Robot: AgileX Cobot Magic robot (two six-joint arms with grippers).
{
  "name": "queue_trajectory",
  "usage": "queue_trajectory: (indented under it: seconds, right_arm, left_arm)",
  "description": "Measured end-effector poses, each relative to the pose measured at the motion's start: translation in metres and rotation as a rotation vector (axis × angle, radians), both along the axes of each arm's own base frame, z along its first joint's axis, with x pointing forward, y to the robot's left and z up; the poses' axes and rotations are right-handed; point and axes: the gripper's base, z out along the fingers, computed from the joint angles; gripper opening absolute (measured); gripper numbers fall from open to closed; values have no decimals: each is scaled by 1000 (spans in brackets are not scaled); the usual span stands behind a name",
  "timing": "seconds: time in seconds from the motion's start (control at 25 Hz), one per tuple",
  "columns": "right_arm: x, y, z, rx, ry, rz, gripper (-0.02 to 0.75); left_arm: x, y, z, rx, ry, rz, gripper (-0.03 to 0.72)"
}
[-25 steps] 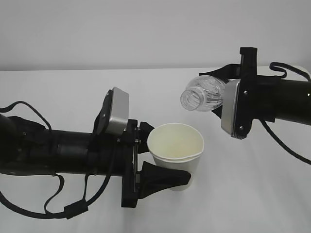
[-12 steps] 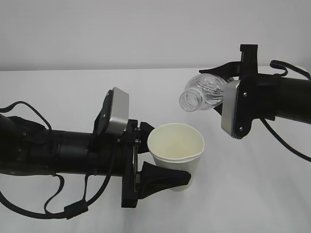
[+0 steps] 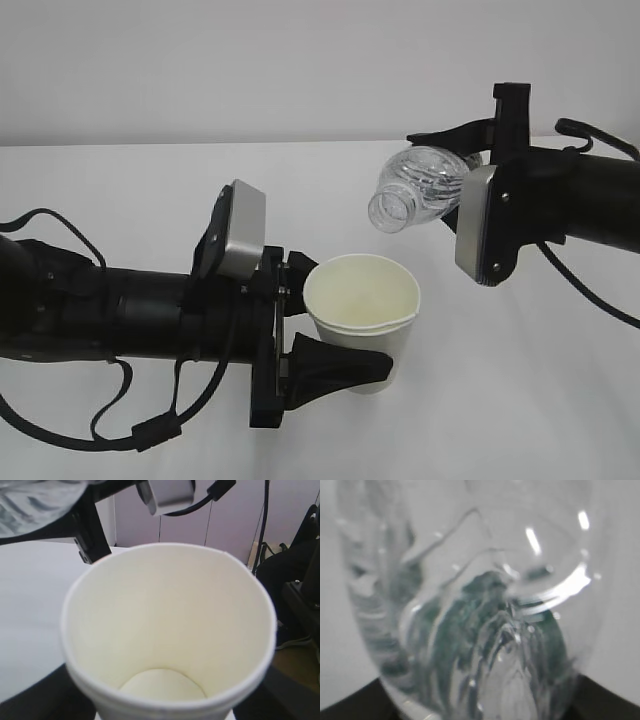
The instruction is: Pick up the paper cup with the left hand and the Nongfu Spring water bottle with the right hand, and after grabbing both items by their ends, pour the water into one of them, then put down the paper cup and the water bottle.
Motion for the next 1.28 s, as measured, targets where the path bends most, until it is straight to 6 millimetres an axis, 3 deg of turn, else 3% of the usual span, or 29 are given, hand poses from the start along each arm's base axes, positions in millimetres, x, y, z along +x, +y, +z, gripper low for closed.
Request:
queue_trajectory:
  seconds: [1.28]
  right_arm:
    - [2, 0, 6, -19, -101, 0, 415]
  left_arm:
    - [0, 0, 0, 0, 0, 0, 519]
